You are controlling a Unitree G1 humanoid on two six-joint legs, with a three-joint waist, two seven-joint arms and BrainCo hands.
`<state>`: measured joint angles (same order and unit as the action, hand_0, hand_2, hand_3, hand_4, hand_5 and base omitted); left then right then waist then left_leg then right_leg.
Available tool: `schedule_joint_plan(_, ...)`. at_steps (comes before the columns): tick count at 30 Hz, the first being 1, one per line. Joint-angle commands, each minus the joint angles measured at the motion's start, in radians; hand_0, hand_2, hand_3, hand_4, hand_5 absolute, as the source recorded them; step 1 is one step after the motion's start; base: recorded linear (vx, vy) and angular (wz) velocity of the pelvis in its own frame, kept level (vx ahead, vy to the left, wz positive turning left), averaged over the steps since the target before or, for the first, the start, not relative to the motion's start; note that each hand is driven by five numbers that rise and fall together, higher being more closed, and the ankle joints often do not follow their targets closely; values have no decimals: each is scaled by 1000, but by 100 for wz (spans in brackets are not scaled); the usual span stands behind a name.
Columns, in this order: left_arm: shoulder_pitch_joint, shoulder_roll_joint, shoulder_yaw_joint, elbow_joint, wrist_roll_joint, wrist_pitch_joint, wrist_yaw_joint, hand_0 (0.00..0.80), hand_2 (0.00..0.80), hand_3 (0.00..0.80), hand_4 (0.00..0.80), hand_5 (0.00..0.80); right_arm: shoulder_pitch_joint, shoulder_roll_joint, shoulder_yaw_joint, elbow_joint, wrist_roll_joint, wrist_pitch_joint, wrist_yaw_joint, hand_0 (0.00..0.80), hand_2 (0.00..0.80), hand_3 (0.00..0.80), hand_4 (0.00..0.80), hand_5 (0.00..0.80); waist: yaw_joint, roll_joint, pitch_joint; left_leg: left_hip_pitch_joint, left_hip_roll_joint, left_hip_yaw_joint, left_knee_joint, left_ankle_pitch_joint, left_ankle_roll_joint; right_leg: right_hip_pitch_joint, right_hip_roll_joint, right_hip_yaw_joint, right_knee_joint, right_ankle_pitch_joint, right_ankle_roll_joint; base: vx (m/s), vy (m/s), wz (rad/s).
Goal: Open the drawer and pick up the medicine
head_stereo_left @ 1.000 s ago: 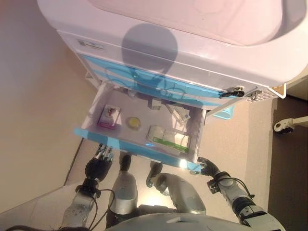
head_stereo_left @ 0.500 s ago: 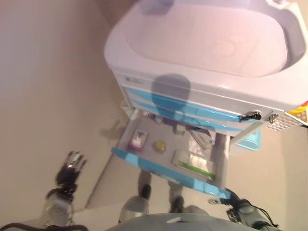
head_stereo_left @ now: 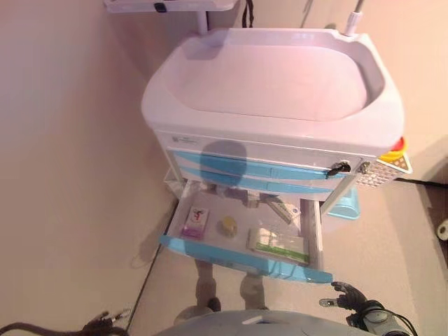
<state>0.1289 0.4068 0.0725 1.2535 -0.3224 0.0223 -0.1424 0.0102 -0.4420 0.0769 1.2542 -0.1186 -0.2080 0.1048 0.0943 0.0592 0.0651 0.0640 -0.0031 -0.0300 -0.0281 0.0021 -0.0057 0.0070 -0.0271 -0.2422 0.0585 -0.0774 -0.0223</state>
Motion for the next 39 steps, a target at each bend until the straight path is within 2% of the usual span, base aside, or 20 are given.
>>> schedule_joint_plan(1, -29, -17, -12, 72, 16, 85, -12, 0, 0, 0, 0, 0, -26, 17, -44, 34, 47, -44, -68, 0, 0, 0, 0, 0, -18, -34, 17, -5, -81, 21, -40, 1, 32, 64, -24, 28, -71, 61, 69, -10, 5, -29)
schedule_joint_plan(5, -34, -31, -22, 124, 67, 127, -37, 0, 0, 0, 0, 0, -22, 4, -78, 20, 40, -64, -193, 0, 0, 0, 0, 0, -36, -51, 18, -1, -76, 50, -45, -4, 35, 56, -23, 49, -80, 79, 77, -19, -7, -21)
schedule_joint_plan(11, -50, -62, -123, 144, 178, 107, -109, 0, 0, 0, 0, 0, -35, -96, -102, -97, -73, -26, -333, 0, 0, 0, 0, 0, -62, -98, 31, 2, -67, 89, -47, -20, 48, 31, -16, 100, -73, 103, 90, -59, -65, -26)
schedule_joint_plan(14, -46, -85, -167, 134, 209, 106, -126, 0, 0, 0, 0, 0, -33, -141, -108, -243, -57, -3, -336, 0, 0, 0, 0, 0, -75, -118, 42, 0, -60, 99, -47, -25, 56, 16, -11, 126, -68, 120, 98, -69, -81, -27)
schedule_joint_plan(16, -40, -100, -183, 122, 197, 119, -121, 0, 0, 0, 0, 0, -30, -157, -110, -422, -28, 29, -314, 0, 0, 0, 0, 0, -89, -127, 48, -3, -54, 107, -48, -26, 59, 3, -7, 145, -61, 128, 102, -73, -57, -25)
schedule_joint_plan(17, -34, -104, -180, 117, 184, 124, -115, 0, 0, 0, 0, 0, -26, -165, -111, -566, -7, 82, -277, 0, 0, 0, 0, 0, -99, -131, 52, -4, -51, 111, -49, -26, 59, -6, -6, 155, -57, 131, 103, -62, -24, -27)
schedule_joint_plan(19, -34, -105, -174, 109, 158, 134, -98, 0, 0, 0, 0, 0, -17, -165, -105, -722, 26, 92, -210, 0, 0, 0, 0, 0, -111, -135, 55, -10, -47, 120, -49, -26, 60, -19, -5, 167, -50, 134, 105, -68, -9, -30)
schedule_joint_plan(22, -40, -104, -158, 108, 134, 129, -65, 0, 0, 0, 0, 0, -11, -137, -104, -892, 175, 96, -50, 0, 0, 0, 0, 0, -126, -139, 58, -17, -43, 130, -51, -23, 62, -37, -3, 179, -43, 133, 104, -61, 7, -22)
schedule_joint_plan(24, -43, -104, -148, 114, 125, 111, -51, 0, 0, 0, 0, 0, -13, -126, -94, -974, 234, 80, 42, 0, 0, 0, 0, 0, -130, -139, 61, -17, -41, 135, -52, -24, 61, -39, -2, 183, -41, 131, 103, -23, 12, -13)
schedule_joint_plan(25, -44, -105, -144, 114, 119, 89, -45, 0, 0, 0, 0, 0, -13, -122, -82, -1021, 257, 42, 119, 0, 0, 0, 0, 0, -133, -140, 62, -16, -41, 138, -52, -25, 61, -40, -3, 185, -39, 128, 102, 0, 17, -9)
schedule_joint_plan(26, -44, -107, -143, 111, 115, 77, -46, 0, 0, 0, 0, 0, -14, -125, -71, -1063, 282, 48, 149, 0, 0, 0, 0, 0, -132, -139, 62, -16, -41, 138, -53, -25, 61, -39, -3, 185, -41, 128, 102, 6, 25, -5)
schedule_joint_plan(28, -41, -110, -149, 96, 67, 4, -55, 0, 0, 0, 0, 0, -20, -133, -36, -1169, 346, 39, 263, 0, 0, 0, 0, 0, -130, -136, 61, -14, -42, 138, -55, -25, 58, -37, -6, 181, -43, 124, 101, 0, 0, 0)
schedule_joint_plan(31, -38, -115, -142, 70, -2, -45, -70, 0, 0, 0, 0, 0, -27, -143, 7, -1259, 400, 35, 365, 0, 0, 0, 0, 0, -119, -133, 61, -17, -45, 133, -55, -23, 57, -34, -9, 172, -44, 119, 101, -1, 5, 2)
schedule_joint_plan(34, -34, -117, -156, 49, 0, -83, -69, 0, 0, 0, 0, 0, -55, -154, 65, -1317, 424, 45, 416, 0, 0, 0, 0, 0, -101, -131, 66, -25, -46, 125, -51, -19, 58, -35, -13, 158, -38, 112, 99, -18, 7, 14)
schedule_joint_plan(39, -37, -120, -180, 40, -38, -108, -67, 0, 0, 0, 0, 0, -146, -155, 169, -1373, 484, 135, 478, 0, 0, 0, 0, 0, -69, -130, 71, -30, -50, 104, -47, -14, 58, -27, -17, 143, -27, 97, 90, 2, 4, 14)
